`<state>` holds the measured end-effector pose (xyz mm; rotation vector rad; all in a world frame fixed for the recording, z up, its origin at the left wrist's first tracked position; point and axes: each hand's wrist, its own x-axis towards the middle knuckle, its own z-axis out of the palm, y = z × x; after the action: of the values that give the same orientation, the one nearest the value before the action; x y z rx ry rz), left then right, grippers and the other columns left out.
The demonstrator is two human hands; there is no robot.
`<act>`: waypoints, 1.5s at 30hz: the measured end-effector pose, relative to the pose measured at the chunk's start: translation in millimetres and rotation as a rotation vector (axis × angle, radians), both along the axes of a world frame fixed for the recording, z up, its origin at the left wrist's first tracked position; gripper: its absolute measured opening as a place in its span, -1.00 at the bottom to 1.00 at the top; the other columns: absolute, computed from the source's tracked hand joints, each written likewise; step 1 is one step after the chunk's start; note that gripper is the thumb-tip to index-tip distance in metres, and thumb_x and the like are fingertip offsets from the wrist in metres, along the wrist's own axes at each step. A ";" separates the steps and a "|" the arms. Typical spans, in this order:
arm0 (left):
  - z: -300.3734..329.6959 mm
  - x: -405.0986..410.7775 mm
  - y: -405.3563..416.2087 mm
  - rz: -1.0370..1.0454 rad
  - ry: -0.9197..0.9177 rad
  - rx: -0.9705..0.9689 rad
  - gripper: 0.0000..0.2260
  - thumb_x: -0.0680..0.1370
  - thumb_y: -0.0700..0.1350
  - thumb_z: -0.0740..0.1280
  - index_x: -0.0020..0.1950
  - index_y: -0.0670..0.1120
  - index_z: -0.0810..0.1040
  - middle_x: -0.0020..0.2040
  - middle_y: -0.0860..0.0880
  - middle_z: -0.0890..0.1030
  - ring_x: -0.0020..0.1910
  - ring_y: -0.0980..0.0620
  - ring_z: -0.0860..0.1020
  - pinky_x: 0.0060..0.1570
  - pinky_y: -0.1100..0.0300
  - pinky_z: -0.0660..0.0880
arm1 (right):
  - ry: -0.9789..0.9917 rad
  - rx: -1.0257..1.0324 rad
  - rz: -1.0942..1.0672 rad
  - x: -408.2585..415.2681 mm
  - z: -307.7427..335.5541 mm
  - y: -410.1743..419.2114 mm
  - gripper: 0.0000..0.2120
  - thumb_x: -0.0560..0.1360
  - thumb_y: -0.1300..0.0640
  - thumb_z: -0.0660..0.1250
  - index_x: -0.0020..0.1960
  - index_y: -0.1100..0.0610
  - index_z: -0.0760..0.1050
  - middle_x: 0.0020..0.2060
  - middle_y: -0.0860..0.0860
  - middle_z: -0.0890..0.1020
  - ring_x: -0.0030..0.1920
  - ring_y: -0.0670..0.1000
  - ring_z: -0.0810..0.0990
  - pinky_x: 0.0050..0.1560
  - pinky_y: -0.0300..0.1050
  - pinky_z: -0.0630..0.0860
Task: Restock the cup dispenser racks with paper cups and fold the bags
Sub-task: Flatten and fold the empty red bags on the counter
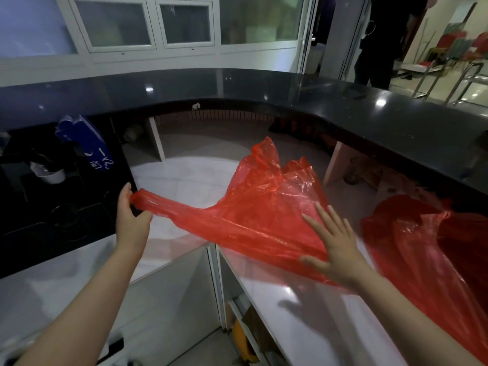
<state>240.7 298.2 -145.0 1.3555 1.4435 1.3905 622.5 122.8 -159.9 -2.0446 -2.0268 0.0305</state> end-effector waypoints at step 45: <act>20.0 196.3 177.8 -0.472 -0.083 -0.266 -0.79 0.55 -0.35 0.18 -0.04 -0.12 0.56 -0.26 -0.03 0.64 -0.42 0.16 0.58 -0.33 0.29 0.52 | 0.843 0.257 -0.753 115.7 26.0 102.6 -0.89 0.43 0.32 0.42 -0.12 0.15 0.64 -0.34 -0.01 0.63 -0.34 -0.06 0.57 -0.39 -0.40 0.46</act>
<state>437.0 476.0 -124.9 1.3363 1.1117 0.9051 738.2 225.4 -133.9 -1.9967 -0.6908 0.3858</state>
